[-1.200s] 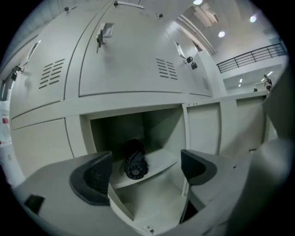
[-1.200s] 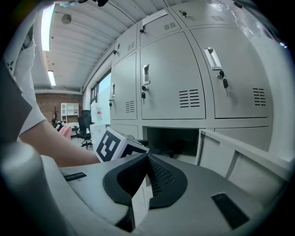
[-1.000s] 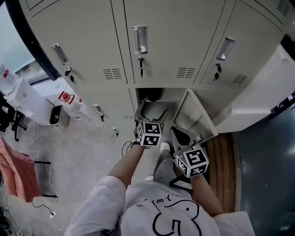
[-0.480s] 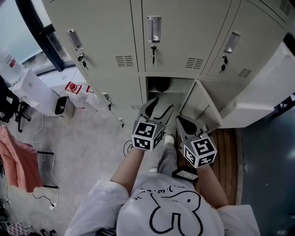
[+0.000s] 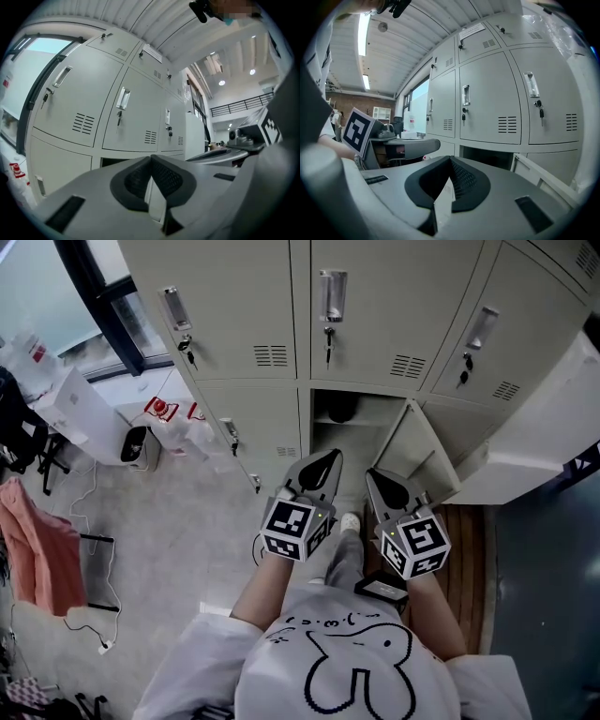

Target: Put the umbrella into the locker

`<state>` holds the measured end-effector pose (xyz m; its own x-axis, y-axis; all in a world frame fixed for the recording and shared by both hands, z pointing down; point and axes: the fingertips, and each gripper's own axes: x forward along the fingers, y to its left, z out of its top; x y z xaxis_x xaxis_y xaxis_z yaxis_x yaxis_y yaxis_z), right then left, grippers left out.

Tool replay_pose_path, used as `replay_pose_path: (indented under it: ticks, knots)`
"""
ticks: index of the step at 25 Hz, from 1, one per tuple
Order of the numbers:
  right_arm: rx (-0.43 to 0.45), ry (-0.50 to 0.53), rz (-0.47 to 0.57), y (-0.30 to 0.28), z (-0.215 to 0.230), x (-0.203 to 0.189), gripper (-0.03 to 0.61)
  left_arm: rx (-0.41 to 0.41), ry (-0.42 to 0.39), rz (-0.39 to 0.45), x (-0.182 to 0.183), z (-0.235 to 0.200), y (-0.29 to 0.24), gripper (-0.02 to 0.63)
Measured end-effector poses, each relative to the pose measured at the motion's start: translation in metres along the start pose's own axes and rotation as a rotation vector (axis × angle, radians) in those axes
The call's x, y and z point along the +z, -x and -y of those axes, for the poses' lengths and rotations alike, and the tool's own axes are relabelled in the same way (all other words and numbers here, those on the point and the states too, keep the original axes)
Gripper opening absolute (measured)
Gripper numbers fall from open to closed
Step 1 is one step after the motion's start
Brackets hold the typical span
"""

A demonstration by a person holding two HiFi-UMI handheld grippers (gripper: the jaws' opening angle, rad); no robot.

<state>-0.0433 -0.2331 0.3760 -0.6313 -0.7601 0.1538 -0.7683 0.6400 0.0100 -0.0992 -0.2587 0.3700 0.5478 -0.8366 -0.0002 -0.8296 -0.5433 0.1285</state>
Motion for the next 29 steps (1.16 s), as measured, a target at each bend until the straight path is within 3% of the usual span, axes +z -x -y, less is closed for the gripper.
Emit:
replay_pose_path:
  ticks: [3,21,29]
  knots:
    - [-0.011,0.0,0.01,0.003,-0.001,0.005,0.015,-0.012,-0.037,0.015,0.006,0.009,0.004,0.029]
    - [-0.005,0.017,0.006,0.016,-0.019,0.005,0.015,-0.112,-0.057,-0.001,0.001,0.047,0.007,0.029]
    - [-0.008,0.023,0.009,0.019,-0.018,0.006,0.014,-0.134,-0.006,-0.008,-0.003,0.052,0.005,0.029]
